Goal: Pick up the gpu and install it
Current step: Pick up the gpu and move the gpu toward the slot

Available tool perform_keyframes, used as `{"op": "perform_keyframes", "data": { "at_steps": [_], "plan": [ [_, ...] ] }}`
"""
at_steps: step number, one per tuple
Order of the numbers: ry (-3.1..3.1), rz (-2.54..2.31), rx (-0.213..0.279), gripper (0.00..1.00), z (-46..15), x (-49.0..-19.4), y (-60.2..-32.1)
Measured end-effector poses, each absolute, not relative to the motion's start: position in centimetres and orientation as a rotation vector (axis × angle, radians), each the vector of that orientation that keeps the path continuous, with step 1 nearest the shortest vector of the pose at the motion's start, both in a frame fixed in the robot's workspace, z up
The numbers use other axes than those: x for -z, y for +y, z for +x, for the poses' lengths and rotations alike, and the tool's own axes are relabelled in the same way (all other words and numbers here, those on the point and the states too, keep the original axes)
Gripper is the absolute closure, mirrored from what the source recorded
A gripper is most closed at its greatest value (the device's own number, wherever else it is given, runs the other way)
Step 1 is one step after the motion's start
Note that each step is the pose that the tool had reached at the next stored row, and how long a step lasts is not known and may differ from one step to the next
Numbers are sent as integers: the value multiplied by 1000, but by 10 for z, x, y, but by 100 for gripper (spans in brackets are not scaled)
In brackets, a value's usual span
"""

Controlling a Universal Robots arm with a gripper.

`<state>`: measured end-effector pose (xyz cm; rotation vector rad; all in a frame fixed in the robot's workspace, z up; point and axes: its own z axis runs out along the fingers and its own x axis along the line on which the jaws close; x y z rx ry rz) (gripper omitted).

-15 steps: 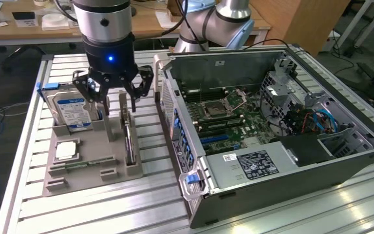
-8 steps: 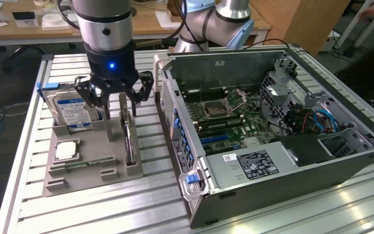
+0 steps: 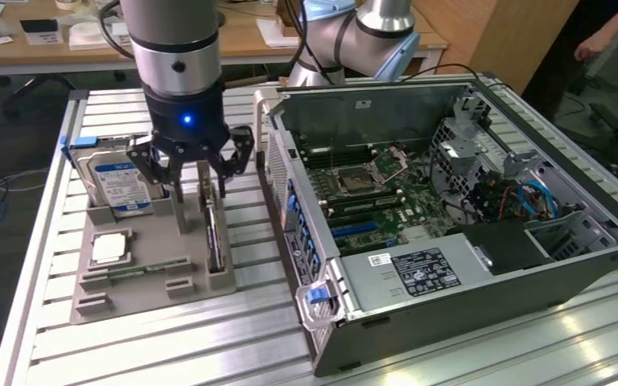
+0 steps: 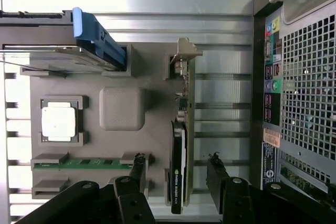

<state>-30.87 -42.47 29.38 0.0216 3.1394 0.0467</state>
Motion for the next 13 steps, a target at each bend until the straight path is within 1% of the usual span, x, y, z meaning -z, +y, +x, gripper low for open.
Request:
{"op": "perform_keyframes", "data": {
  "at_steps": [13],
  "plan": [
    [3141,22,-47,41,-308,-284,-424]
  ]
}}
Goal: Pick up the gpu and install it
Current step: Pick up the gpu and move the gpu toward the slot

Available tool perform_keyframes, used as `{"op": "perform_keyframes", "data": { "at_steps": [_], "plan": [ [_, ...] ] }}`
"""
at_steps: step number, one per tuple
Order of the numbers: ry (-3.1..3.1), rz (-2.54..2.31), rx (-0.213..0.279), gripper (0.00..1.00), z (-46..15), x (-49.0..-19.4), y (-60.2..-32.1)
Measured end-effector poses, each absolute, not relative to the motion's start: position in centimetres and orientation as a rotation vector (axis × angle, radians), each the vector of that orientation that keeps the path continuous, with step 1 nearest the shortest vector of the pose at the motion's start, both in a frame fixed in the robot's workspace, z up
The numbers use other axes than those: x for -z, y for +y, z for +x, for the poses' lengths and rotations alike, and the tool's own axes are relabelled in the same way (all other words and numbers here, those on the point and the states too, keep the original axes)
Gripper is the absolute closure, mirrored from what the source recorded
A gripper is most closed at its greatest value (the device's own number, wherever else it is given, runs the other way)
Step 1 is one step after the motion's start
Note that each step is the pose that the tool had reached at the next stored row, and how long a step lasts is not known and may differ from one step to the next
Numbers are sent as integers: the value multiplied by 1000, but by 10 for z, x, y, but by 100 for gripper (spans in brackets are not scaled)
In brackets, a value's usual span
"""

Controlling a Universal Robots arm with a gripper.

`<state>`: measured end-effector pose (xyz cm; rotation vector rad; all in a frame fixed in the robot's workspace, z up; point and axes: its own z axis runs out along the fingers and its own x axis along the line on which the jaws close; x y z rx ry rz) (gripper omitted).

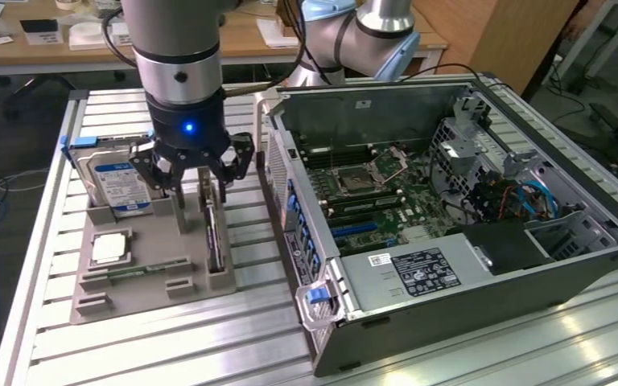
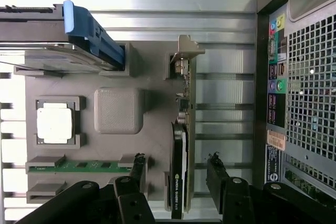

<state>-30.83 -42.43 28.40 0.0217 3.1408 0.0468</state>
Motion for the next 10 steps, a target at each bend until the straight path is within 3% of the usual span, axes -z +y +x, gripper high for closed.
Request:
{"op": "perform_keyframes", "data": {
  "at_steps": [10],
  "plan": [
    [3147,17,-47,41,-308,-270,-425]
  ]
}}
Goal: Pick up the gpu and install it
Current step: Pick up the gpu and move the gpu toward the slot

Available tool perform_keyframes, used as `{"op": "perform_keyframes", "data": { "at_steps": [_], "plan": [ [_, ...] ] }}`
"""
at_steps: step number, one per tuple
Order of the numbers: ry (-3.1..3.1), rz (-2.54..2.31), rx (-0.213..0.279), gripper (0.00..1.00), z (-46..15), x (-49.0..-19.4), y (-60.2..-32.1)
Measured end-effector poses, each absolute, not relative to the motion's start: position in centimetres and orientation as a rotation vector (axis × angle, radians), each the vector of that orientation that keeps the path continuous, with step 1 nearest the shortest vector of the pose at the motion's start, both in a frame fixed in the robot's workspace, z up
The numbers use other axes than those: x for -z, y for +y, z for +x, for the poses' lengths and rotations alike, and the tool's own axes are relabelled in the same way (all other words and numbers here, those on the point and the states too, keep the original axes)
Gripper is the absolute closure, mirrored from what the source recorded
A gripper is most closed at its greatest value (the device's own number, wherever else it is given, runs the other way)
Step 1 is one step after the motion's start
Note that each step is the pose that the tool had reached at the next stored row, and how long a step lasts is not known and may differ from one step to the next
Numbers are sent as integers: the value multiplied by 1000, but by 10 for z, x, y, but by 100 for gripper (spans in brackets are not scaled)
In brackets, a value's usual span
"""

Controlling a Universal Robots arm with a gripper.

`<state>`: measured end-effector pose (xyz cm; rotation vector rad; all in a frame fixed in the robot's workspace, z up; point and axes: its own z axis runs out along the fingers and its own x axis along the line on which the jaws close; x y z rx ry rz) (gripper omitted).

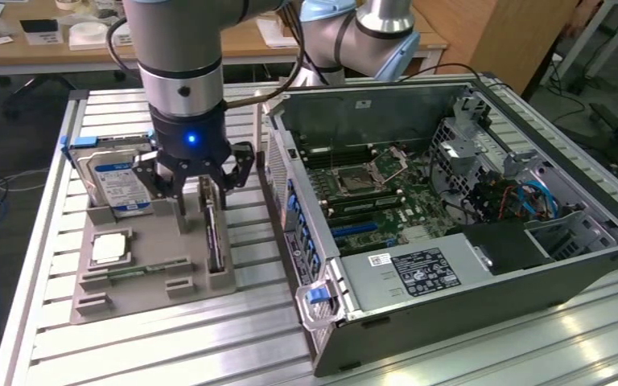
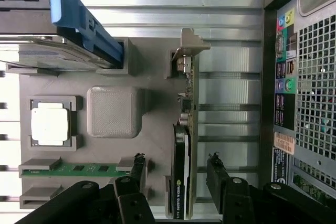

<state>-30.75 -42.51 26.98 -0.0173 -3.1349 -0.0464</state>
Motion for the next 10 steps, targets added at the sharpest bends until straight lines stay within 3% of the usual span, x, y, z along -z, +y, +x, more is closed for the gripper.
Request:
{"op": "perform_keyframes", "data": {
  "at_steps": [10],
  "plan": [
    [-3134,-17,46,41,-304,-258,-426]
  ]
}}
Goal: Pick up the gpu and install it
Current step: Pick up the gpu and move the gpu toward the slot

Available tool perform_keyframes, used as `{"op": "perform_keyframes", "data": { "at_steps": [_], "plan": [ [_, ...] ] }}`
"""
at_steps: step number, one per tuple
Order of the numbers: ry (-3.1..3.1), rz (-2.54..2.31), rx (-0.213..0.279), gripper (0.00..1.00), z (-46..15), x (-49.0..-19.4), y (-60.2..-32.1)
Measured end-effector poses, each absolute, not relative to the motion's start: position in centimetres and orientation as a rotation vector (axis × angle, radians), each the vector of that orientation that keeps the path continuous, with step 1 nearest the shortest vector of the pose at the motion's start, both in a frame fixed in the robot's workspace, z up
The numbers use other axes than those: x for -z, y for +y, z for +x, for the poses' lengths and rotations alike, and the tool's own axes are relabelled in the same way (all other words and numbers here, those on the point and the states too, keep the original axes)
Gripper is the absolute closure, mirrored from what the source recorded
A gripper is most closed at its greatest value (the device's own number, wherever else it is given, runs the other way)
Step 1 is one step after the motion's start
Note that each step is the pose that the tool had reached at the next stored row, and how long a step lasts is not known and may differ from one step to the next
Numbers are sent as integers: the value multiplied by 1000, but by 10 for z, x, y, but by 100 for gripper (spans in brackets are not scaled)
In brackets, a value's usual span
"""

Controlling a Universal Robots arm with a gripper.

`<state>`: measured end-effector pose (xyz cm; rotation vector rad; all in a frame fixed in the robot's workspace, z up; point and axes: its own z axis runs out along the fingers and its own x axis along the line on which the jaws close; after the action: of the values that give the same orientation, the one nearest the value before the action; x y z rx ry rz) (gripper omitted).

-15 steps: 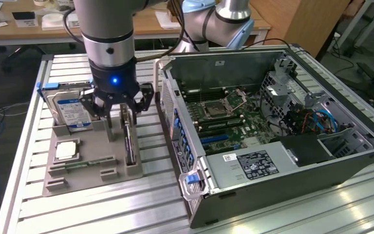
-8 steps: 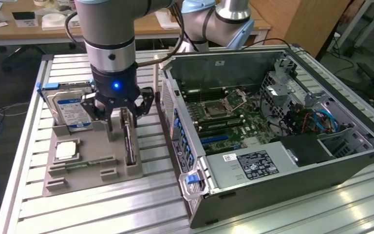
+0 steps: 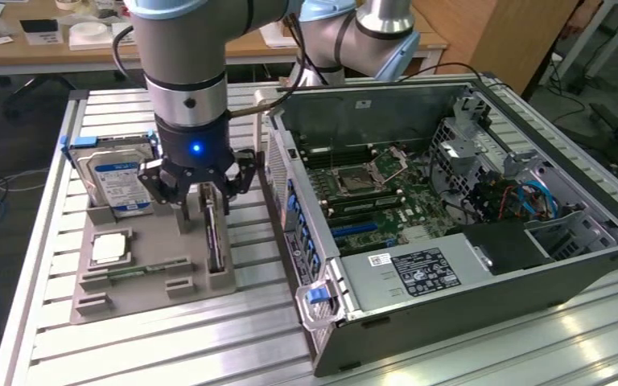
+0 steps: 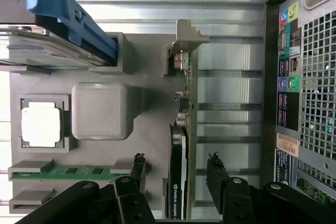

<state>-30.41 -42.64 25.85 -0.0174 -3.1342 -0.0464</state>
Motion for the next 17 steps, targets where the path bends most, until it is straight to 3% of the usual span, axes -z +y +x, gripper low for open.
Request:
{"op": "perform_keyframes", "data": {
  "at_steps": [17],
  "plan": [
    [-3134,-17,29,41,-304,-246,-427]
  ]
}}
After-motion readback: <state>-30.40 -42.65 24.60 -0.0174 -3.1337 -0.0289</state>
